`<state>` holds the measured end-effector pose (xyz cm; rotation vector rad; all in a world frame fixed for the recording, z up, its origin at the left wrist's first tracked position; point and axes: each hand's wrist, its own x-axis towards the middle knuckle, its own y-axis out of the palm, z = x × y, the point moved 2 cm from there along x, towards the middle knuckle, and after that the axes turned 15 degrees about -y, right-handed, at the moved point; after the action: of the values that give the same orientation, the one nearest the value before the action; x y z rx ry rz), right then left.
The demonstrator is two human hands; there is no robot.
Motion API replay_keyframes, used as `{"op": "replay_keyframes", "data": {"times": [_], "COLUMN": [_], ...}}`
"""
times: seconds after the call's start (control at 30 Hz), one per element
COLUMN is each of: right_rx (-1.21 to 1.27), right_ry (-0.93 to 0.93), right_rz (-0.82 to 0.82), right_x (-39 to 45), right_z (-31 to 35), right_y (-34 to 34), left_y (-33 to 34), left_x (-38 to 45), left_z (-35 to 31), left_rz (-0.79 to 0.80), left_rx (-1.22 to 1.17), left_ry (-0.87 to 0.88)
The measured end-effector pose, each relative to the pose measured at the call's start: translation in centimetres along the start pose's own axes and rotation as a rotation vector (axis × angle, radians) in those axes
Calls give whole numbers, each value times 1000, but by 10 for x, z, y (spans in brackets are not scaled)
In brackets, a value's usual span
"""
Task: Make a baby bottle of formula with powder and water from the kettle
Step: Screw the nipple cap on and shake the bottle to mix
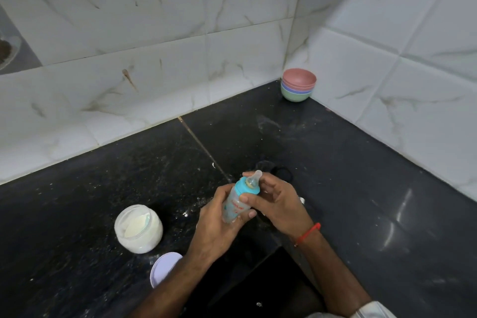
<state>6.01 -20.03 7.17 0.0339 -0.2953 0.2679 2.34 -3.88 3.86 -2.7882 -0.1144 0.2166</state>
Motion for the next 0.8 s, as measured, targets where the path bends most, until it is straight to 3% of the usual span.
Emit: {"op": "replay_keyframes", "data": {"times": [0.23, 0.47, 0.6, 0.8], "right_rx": [-120, 144, 10, -15], "right_ry": [-39, -26, -81, -80], "right_rz": [-240, -227, -307, -213], "right_x": [-5, -13, -15, -11], "right_z": [7, 24, 24, 18], "right_y": [-7, -12, -22, -14], "left_y": [10, 12, 10, 15], "left_x": [7, 9, 9, 6], "left_z": [-15, -28, -29, -33], "left_rz": [10, 9, 16, 65], "left_rx": [99, -3, 8, -22], "left_ry": [86, 52, 65, 58]}}
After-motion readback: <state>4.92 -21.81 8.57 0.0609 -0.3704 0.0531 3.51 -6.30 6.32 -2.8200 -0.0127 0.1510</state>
